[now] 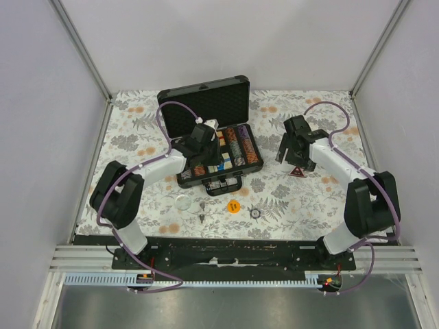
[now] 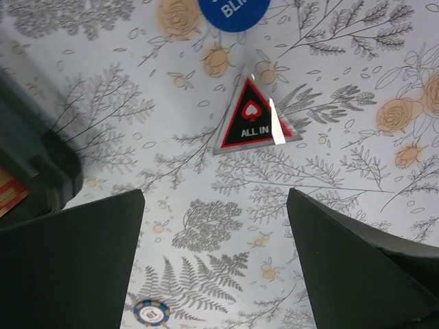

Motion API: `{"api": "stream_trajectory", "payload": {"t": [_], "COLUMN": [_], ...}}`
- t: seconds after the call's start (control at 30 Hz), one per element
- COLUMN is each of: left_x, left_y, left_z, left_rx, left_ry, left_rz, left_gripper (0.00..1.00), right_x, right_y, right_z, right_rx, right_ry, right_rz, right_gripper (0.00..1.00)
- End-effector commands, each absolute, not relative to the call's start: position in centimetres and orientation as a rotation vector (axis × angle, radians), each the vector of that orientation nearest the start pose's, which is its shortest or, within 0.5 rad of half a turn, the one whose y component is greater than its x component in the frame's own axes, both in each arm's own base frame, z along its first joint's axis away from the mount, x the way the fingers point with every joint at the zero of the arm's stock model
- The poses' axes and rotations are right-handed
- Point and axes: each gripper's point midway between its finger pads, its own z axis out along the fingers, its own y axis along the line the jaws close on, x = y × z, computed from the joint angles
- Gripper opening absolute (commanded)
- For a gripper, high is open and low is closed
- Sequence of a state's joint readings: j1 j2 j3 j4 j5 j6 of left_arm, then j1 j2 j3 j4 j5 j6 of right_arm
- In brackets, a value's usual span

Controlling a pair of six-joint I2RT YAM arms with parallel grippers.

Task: Pack up texas hold em set

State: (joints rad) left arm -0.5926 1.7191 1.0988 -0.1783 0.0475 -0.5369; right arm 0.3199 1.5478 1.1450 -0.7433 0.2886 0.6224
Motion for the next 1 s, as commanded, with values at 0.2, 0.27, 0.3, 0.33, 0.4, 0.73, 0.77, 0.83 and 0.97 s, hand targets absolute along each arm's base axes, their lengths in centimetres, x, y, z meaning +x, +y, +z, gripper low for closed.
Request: {"api": "stream_trajectory", "payload": {"t": [0.2,0.27,0.3,0.33,0.4,0.73,0.77,0.83,0.97], "left_x": [33.6,34.1,34.2,34.4,34.5,35.4,35.5,35.8,36.3], "left_y": [-26.2,-27.0,-27.4,-27.6,-28.1,-29.0,-29.0,-29.1,-29.1], "left_z": [11.2,13.2,13.9,14.7,15.6,16.6,16.5,16.5,16.6], "left_rx": [0.205,0.231,0.248,0.253,0.269,0.299,0.297,0.297,0.306], "left_ry": [2.474,2.429,2.411,2.395,2.374,2.348,2.352,2.352,2.355], "left_rz": [-0.543,-0.594,-0.613,-0.631,-0.656,-0.695,-0.696,-0.699,-0.684], "left_gripper": [0.43,0.50,0.55,0.58,0.63,0.69,0.69,0.69,0.69], "right_x": [33.1,33.2,33.4,33.4,33.5,35.1,35.1,35.2,34.9], "right_y": [4.9,4.7,4.7,4.5,4.3,4.4,4.4,4.5,6.2], "right_z": [4.9,4.1,3.9,3.7,3.3,3.3,3.1,2.6,1.6], "right_rx": [0.447,0.409,0.400,0.383,0.350,0.058,0.042,0.008,-0.021], "right_ry": [2.749,2.778,2.784,2.792,2.807,2.781,2.780,2.789,2.828], "right_rz": [-0.142,-0.135,-0.136,-0.142,-0.150,-0.110,-0.108,-0.093,0.063], "right_gripper": [0.98,0.98,0.98,0.98,0.98,0.98,0.98,0.98,0.98]}}
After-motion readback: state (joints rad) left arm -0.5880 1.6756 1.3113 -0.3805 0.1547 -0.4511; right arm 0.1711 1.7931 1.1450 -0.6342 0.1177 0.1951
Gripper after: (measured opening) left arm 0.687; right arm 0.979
